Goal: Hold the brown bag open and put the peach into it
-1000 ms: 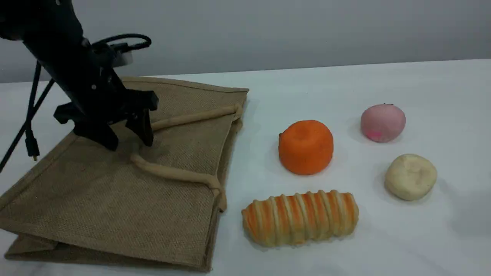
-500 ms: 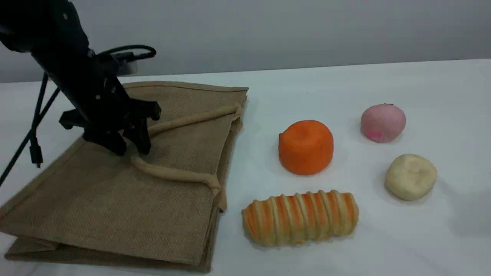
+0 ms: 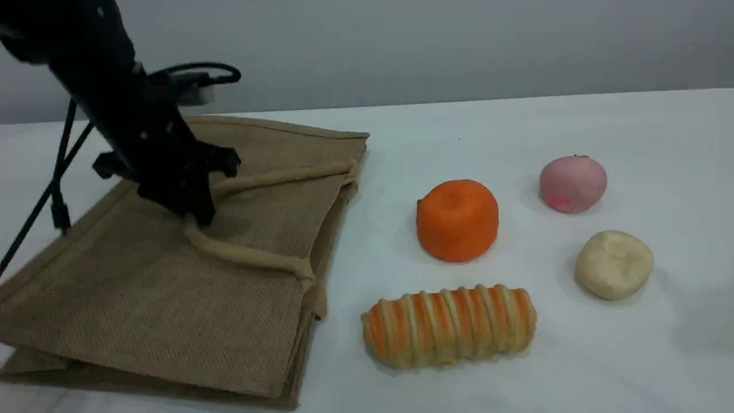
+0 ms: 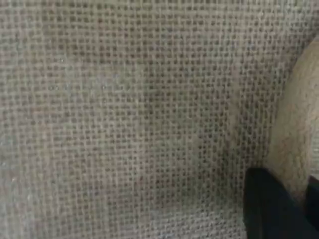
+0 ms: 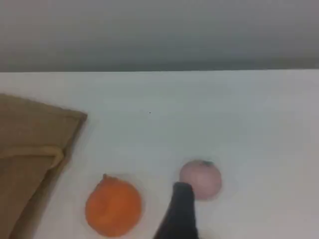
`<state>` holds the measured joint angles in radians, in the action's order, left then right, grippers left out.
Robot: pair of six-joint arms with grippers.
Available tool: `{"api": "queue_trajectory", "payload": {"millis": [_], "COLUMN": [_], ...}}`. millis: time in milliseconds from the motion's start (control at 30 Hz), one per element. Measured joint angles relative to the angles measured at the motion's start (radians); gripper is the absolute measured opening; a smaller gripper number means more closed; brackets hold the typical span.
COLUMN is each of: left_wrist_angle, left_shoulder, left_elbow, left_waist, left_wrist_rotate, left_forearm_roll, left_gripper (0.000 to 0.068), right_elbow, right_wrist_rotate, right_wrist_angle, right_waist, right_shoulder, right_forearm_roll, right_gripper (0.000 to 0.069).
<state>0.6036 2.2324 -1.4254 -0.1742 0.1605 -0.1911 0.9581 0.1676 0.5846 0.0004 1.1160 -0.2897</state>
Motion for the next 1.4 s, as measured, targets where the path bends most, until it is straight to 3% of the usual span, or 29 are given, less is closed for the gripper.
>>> {"api": "queue_trajectory", "payload": {"millis": [200, 433, 533, 700, 933, 1133, 1400], "left_wrist_angle": [0.220, 0.531, 0.610, 0.620, 0.623, 0.622, 0.620], "left_shoulder": [-0.001, -0.002, -0.003, -0.053, -0.152, -0.232, -0.268], "left_elbow": [-0.167, -0.392, -0.481, -0.554, -0.552, -0.552, -0.552], "left_waist": [0.000, 0.000, 0.000, -0.001, -0.026, -0.089, -0.149], "left_wrist_rotate": [0.071, 0.199, 0.232, 0.265, 0.285, 0.341, 0.432], "left_forearm_roll": [-0.003, -0.099, -0.148, -0.229, -0.231, -0.229, -0.228], "left_gripper": [0.0083, 0.0083, 0.0083, 0.0083, 0.0083, 0.0083, 0.0083], "right_elbow": [0.000, 0.001, 0.001, 0.001, 0.001, 0.001, 0.001], "right_wrist_rotate": [0.000, 0.000, 0.000, 0.000, 0.002, 0.005, 0.158], "right_wrist_angle": [-0.041, -0.047, -0.047, -0.049, -0.054, -0.050, -0.024], "right_waist": [0.000, 0.000, 0.000, 0.000, 0.000, 0.000, 0.000], "right_shoulder": [0.002, 0.051, 0.106, 0.191, 0.297, 0.385, 0.436], "right_forearm_roll": [-0.001, -0.001, 0.000, 0.000, 0.000, -0.013, -0.127], "right_gripper": [0.0584, 0.0584, 0.0584, 0.0584, 0.0584, 0.0584, 0.0584]}}
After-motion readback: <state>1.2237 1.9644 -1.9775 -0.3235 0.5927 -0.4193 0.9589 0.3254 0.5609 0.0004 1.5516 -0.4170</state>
